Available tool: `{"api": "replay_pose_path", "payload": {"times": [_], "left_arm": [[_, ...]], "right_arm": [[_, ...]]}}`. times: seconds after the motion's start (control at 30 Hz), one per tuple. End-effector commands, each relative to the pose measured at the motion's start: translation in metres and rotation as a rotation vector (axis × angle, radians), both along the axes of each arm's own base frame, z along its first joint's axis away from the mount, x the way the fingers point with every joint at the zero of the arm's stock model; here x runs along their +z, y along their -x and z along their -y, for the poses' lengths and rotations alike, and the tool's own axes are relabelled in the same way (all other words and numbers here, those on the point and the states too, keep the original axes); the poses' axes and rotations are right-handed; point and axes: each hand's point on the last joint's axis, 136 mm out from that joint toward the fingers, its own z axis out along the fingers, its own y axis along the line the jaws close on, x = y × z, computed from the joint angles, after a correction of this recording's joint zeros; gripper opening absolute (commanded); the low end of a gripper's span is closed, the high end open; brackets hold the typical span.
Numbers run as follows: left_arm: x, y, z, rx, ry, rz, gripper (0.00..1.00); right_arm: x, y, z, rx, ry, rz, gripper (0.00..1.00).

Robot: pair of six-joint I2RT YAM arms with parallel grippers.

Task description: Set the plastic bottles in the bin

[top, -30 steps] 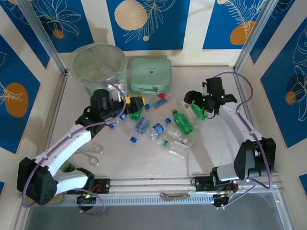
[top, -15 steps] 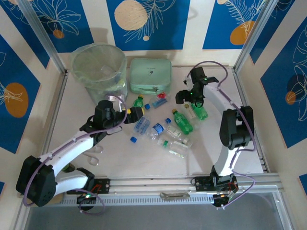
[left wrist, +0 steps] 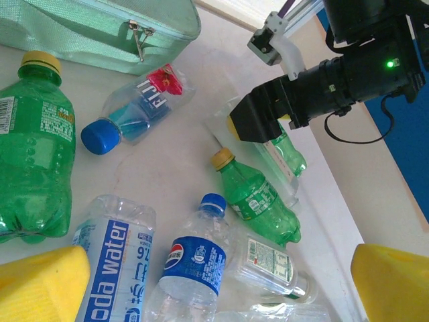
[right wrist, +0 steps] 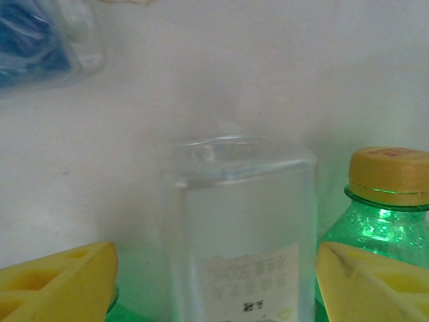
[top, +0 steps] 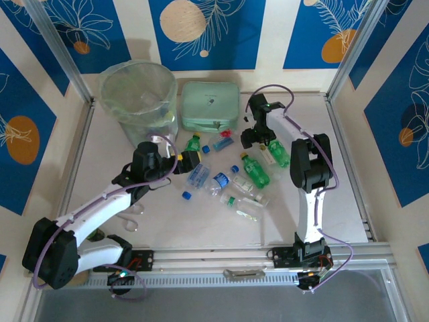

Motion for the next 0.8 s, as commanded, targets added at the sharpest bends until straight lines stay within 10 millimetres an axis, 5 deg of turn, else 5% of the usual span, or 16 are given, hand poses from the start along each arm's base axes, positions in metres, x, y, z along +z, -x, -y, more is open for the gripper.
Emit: {"api": "replay_pose_path", "payload": {"times": [0.0, 0.43, 0.77], "left_arm": [[0.004, 0.000, 0.004, -0.011, 0.006, 0.020, 1.00], [0.001, -0.003, 0.005, -0.004, 0.011, 0.008, 1.00], [-0.004, -0.005, 0.000, 0.025, -0.020, -0.015, 1.00]], "right_arm": [[-0.010, 0.003, 0.008, 0.029, 0.077, -0.033, 0.79], [-0.030, 0.004, 0.001, 0.045, 0.061, -0.061, 0.77], [-0.033, 0.001, -0.002, 0.053, 0.058, -0.056, 0.66]]}}
